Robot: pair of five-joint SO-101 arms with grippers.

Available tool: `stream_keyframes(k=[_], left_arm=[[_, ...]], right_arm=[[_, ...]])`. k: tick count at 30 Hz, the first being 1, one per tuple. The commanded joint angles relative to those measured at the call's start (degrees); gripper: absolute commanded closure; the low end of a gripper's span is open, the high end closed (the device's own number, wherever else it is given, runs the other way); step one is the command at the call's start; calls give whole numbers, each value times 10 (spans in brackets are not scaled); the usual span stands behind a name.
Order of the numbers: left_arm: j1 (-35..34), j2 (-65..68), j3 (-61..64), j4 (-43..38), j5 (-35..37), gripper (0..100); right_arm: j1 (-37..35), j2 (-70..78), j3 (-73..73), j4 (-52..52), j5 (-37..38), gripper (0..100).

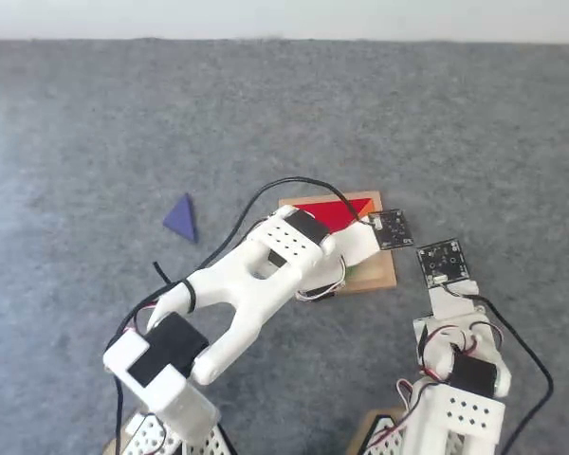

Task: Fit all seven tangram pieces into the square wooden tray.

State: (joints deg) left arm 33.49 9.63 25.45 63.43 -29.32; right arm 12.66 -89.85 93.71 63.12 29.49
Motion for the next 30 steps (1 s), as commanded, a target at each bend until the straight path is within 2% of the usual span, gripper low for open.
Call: stream_keyframes(k=[1, 11, 20, 26, 30], left_arm=[[-3, 2, -20, -4, 12, 848], [-36, 1, -36, 1, 13, 848], [-38, 1, -66, 1, 58, 849], [-39, 1, -73, 0, 62, 862], [-64, 1, -82, -4, 71, 881]], right_arm=[[-22, -6, -21, -8, -7, 961], [-25, -6, -21, -8, -7, 961], [-25, -6, -21, -8, -7, 961], [-25, -6, -21, -8, -7, 961], [-25, -6, -20, -7, -7, 961]])
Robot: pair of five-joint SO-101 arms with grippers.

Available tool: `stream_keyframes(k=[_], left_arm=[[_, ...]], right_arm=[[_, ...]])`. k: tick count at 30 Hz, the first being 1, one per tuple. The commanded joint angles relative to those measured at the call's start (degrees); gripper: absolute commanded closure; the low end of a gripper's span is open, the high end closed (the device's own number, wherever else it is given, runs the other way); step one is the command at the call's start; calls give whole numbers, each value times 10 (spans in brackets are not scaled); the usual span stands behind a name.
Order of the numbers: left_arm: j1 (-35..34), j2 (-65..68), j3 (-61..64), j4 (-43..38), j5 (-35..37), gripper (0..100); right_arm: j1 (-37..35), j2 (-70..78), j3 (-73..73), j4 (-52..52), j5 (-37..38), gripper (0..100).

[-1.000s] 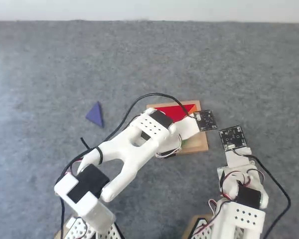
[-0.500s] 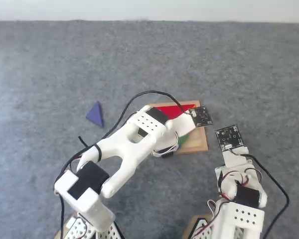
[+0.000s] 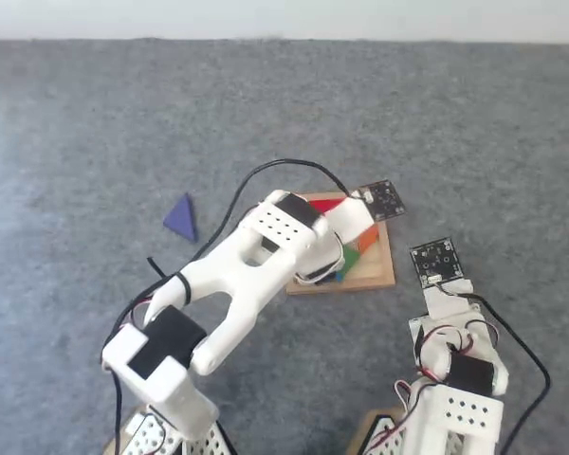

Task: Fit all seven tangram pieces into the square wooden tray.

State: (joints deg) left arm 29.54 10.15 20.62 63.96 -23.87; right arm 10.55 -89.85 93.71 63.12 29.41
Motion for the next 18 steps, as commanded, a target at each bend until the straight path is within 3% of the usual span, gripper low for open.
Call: stream_keyframes(k=[1, 8, 18], left_arm=[[-33, -4, -35, -10, 19, 881], [-34, -10, -43, -18, 41, 881], [-2, -80, 68, -149, 84, 881]], right_arm=[[-4, -6, -20, -7, -6, 961], [-4, -6, -20, -7, -6, 961], [-4, -6, -20, -7, -6, 961]])
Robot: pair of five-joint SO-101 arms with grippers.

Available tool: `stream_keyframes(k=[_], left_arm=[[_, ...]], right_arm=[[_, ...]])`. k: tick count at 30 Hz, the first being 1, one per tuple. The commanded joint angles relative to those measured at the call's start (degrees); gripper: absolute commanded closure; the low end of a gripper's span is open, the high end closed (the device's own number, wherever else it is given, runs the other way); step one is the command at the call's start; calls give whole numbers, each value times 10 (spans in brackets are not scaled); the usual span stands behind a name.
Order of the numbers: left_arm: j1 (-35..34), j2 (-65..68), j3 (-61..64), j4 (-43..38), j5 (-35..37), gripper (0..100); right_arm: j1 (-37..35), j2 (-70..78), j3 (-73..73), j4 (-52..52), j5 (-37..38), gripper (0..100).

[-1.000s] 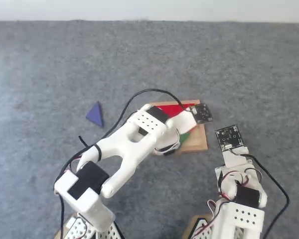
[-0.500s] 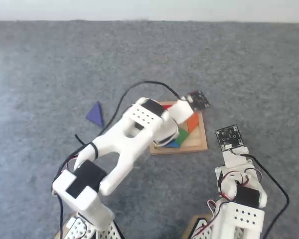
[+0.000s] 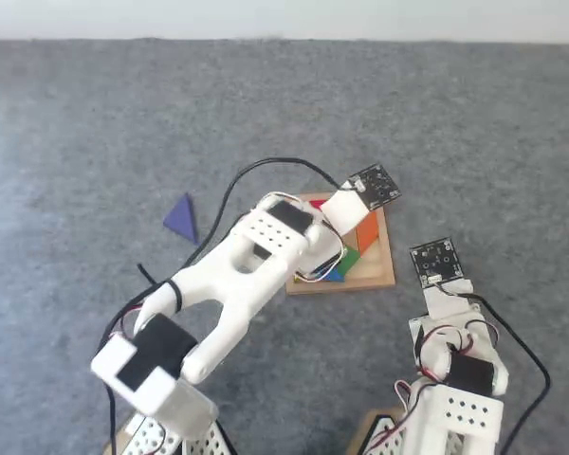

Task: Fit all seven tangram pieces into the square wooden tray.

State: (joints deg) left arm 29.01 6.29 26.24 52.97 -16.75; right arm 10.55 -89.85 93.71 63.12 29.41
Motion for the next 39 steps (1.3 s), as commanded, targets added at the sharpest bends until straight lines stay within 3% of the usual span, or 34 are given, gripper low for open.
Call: stream_keyframes(k=[1, 19, 30, 34, 39], left_arm=[[4, -41, 13, -40, 14, 881], [12, -40, 49, -45, 11, 881], [-61, -105, 76, -44, 18, 885], [-129, -223, 92, -42, 83, 881], [-301, -260, 107, -46, 119, 880]], right_arm=[[-4, -6, -20, -7, -6, 961], [-5, -6, -20, -9, -6, 961], [-5, -6, -20, -9, -6, 961], [-5, -6, -20, -9, -6, 961], [-5, -6, -20, -8, -6, 961]])
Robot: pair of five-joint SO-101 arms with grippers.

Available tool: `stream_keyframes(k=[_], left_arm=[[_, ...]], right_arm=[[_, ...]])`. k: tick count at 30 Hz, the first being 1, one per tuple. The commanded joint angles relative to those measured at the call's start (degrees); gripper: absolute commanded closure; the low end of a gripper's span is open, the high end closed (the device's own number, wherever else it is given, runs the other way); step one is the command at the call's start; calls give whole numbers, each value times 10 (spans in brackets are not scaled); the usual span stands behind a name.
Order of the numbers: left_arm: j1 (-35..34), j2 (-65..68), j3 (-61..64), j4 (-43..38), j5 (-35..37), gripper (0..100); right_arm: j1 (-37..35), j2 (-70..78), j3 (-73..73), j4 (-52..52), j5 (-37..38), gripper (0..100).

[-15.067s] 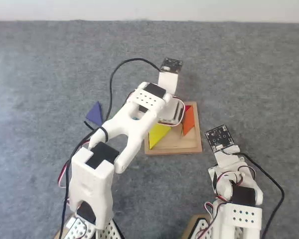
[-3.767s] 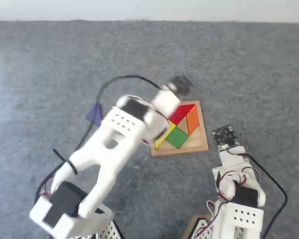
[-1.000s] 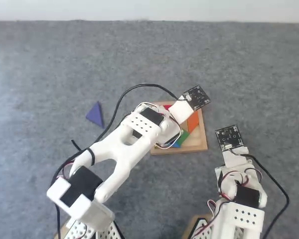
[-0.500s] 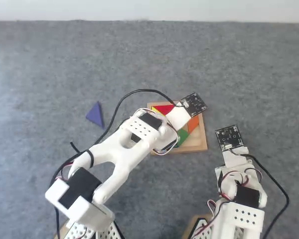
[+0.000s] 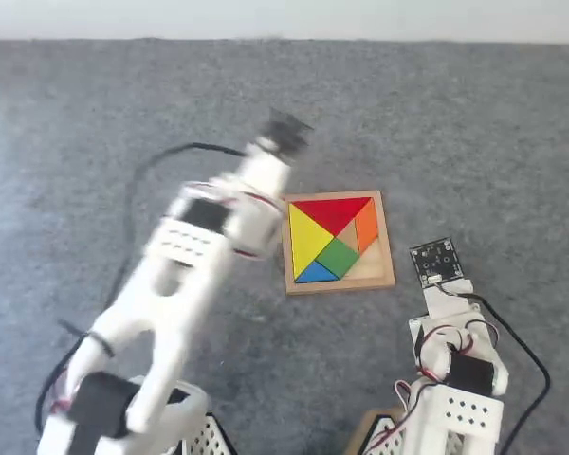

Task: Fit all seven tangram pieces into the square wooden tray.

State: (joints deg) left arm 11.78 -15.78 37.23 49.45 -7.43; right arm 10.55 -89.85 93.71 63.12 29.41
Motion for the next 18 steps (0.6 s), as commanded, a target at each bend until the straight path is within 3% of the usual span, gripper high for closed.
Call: stream_keyframes(k=[1, 6, 12, 18], left_arm=[[-164, -33, -6, -11, 25, 880], [-266, 62, -62, -12, 63, 802], [-273, 230, -193, 48, 125, 750], [-279, 363, -319, 113, 118, 750]], right_arm=[[-5, -6, -20, -8, -6, 961], [-5, -6, -20, -8, -6, 961], [-5, -6, -20, -8, -6, 961], [-5, -6, -20, -8, -6, 961]])
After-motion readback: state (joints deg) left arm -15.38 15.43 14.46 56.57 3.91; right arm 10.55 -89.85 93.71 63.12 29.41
